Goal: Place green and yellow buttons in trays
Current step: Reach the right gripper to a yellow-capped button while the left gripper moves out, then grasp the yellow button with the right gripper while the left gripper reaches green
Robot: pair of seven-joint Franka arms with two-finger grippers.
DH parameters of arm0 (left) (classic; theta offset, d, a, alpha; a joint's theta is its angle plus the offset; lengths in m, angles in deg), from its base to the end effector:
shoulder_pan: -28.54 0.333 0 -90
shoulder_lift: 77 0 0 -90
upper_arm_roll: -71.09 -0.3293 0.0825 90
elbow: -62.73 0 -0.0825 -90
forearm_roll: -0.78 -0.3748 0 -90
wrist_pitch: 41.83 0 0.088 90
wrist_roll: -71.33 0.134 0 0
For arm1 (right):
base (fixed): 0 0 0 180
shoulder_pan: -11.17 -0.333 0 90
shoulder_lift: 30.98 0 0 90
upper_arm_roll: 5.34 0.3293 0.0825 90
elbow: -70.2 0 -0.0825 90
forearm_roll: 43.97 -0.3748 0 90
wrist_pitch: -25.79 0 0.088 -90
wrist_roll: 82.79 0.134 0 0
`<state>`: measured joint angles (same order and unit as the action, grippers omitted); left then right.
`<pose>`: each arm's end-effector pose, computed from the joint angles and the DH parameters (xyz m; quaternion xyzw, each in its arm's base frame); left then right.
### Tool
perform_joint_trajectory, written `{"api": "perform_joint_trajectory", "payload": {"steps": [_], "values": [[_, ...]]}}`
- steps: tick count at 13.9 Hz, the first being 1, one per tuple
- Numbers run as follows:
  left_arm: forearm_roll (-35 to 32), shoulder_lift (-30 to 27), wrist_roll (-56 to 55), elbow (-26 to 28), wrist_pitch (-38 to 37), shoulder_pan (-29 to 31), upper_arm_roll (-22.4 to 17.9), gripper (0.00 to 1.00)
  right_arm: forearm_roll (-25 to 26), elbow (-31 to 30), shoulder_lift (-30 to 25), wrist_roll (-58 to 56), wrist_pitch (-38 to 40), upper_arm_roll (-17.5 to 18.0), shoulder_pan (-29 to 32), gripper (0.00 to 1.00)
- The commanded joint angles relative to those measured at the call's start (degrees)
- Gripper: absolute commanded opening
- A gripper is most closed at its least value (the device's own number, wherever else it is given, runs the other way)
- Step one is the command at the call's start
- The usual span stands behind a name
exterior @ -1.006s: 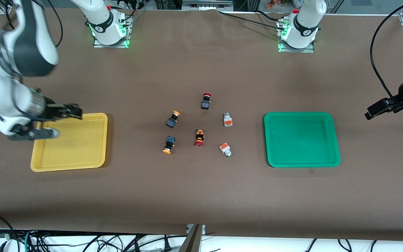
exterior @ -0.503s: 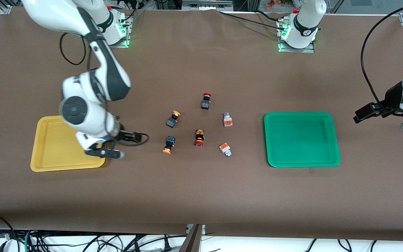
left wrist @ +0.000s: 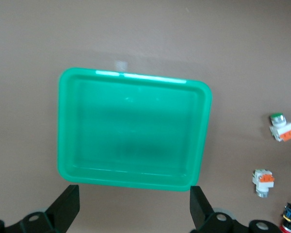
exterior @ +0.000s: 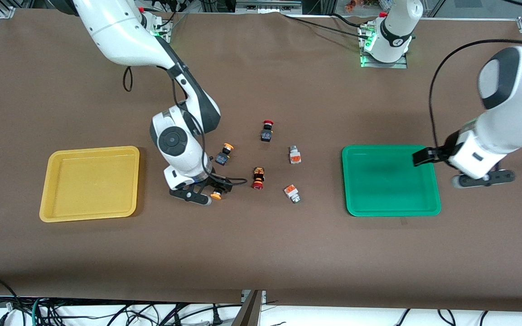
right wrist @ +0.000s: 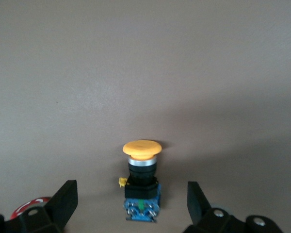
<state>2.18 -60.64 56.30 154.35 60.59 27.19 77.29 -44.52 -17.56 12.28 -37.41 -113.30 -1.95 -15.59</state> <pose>0.6233 -0.0791 0.4477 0.9961 0.0698 -0.0521 0.0172 0.6335 0.3603 0.2130 -0.9866 0.1449 -0.0419 0.0616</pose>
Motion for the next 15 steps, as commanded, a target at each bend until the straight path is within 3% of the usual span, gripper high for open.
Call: {"api": "perform_joint_trajectory", "payload": {"steps": [1,4,5,6,7,10,11,13,15], "values": [[1.50,4.98,-8.83,-2.14,0.15,-6.10,-0.49,1.00,0.02,1.02,2.52,1.46,-2.41,-0.67,-1.01,1.00],[3.08,10.34,-19.13,-2.32,8.12,-13.04,-0.49,1.00,0.37,0.75,3.84,1.37,-2.41,-0.67,-1.45,0.97],[3.69,12.62,-21.60,-2.32,9.80,-14.89,-0.49,1.00,0.55,0.75,4.19,1.37,-2.50,-0.67,-1.81,0.48],[4.74,14.65,-24.32,-2.32,10.60,-16.74,-0.49,1.00,0.63,0.75,4.29,1.37,-2.50,-0.67,-2.24,0.11],[5.45,16.32,-27.56,-2.23,11.22,-18.24,-0.49,1.00,0.64,0.75,4.20,0.94,-2.41,-0.76,-2.16,0.00],[6.33,19.93,-31.20,-1.88,11.31,-21.58,-0.41,1.00,0.90,1.10,3.41,-3.96,-1.54,-1.46,-0.94,0.00],[9.47,21.07,-31.29,-2.05,11.40,-22.03,-0.49,1.00,0.90,1.02,2.19,-7.21,0.64,-1.81,0.37,0.00],[14.76,23.10,-31.46,-1.62,13.67,-22.55,-0.49,1.00,0.81,1.11,-0.88,-17.47,7.93,-1.90,4.67,0.00],[15.12,23.90,-31.64,-1.35,14.74,-23.17,-0.49,1.00,0.90,1.02,-3.52,-26.79,15.13,-3.21,9.16,0.00]]}}
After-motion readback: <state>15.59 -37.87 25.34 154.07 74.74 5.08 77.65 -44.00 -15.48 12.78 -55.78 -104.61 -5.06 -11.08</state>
